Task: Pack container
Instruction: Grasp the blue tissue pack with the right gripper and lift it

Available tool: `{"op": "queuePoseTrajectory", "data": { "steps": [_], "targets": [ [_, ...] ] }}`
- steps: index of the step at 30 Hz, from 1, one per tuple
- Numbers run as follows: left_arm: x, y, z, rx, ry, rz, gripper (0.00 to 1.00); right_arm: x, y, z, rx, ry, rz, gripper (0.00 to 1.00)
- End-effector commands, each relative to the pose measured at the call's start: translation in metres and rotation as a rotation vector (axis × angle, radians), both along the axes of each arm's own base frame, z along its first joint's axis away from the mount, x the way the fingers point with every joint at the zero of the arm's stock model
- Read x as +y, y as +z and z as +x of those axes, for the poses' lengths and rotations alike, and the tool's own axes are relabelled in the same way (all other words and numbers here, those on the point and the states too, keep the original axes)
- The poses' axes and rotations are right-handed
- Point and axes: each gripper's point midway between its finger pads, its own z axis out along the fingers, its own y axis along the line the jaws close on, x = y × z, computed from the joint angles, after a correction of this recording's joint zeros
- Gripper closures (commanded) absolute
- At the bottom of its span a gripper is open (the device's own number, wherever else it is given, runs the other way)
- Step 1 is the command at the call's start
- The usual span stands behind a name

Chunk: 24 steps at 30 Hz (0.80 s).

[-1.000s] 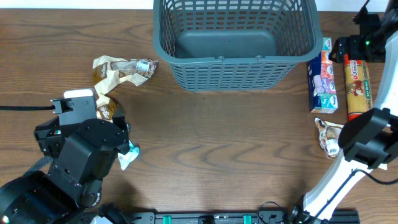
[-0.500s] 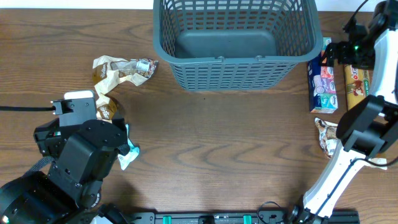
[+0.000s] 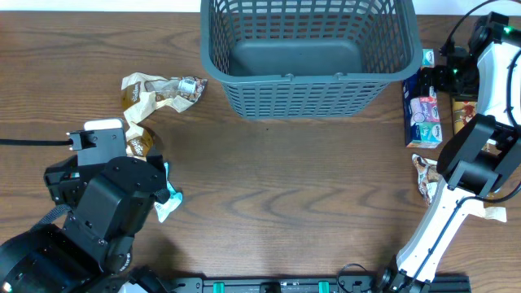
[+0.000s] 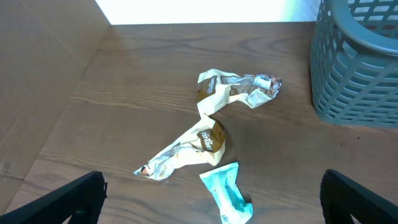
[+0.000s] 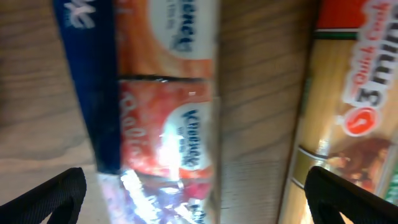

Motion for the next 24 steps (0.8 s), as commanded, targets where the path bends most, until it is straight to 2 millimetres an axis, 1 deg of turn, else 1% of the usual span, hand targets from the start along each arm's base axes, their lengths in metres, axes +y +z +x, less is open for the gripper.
{"op": "queuePoseTrajectory", "data": {
  "steps": [1,4,14,20,22,24],
  "targets": [
    [0.004,0.004,0.000,-0.014,0.009,0.022,0.01,-0.004,-0.007,0.000,0.027,-0.026,-0.049,0.01],
    [0.004,0.004,0.000,-0.013,0.009,0.023,0.01,0.002,-0.007,0.004,0.019,-0.015,-0.050,0.01],
    [0.004,0.004,0.000,-0.013,0.009,0.023,0.01,0.033,-0.006,0.018,0.001,0.052,-0.057,0.01],
    [0.005,0.004,-0.001,-0.008,0.009,0.027,0.01,0.034,-0.008,0.019,0.003,0.055,-0.060,0.01],
    [0.005,0.003,-0.001,-0.005,0.009,0.029,0.01,0.031,-0.011,0.017,0.009,0.050,-0.062,0.01],
    [0.006,0.002,-0.002,-0.001,0.009,0.032,0.01,0.030,-0.018,0.014,0.021,0.047,-0.058,0.01]
  ]
}}
